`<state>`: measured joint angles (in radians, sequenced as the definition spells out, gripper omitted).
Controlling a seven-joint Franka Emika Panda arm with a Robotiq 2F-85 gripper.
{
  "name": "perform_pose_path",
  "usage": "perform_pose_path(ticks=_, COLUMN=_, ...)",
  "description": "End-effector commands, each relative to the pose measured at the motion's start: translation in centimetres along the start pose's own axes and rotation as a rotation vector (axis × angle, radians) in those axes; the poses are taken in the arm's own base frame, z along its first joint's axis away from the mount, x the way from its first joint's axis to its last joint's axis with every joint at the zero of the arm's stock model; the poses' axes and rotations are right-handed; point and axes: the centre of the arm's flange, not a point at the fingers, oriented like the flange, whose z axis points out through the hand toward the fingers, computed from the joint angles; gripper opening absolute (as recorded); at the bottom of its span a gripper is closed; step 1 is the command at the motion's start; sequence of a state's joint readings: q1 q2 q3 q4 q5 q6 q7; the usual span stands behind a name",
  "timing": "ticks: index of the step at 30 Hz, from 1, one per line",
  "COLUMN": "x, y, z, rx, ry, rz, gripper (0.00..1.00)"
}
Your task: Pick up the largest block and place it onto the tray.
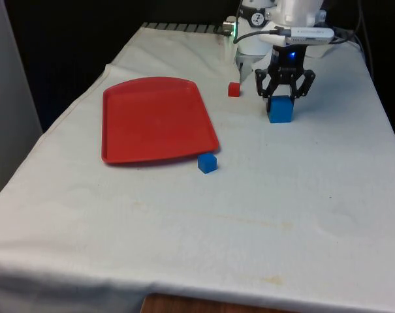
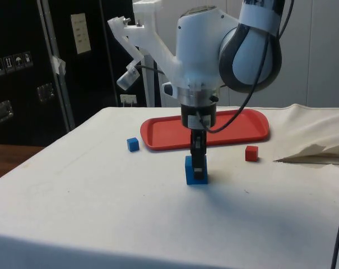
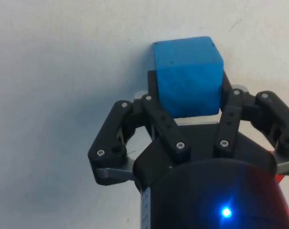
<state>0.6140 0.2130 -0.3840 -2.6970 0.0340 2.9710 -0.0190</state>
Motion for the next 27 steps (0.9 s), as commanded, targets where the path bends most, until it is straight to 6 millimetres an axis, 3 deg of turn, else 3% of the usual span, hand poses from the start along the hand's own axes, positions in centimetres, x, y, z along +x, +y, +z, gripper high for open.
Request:
perform_pose_path(ticks=1, x=-0.1, y=-0.2, z=-0.1, rx=0.008, ry=0.007, rz=0.002, gripper=0.0)
perform_pose_path(ticks=6, x=0.0, y=0.0, z=0.0, rx=0.0, ry=0.0, rz=0.0, gripper=0.0)
perform_pose_path(ticks=27, x=3.4, y=3.3, z=-5.6, rx=0.035, ry=0.042, rz=0.028, gripper=0.0)
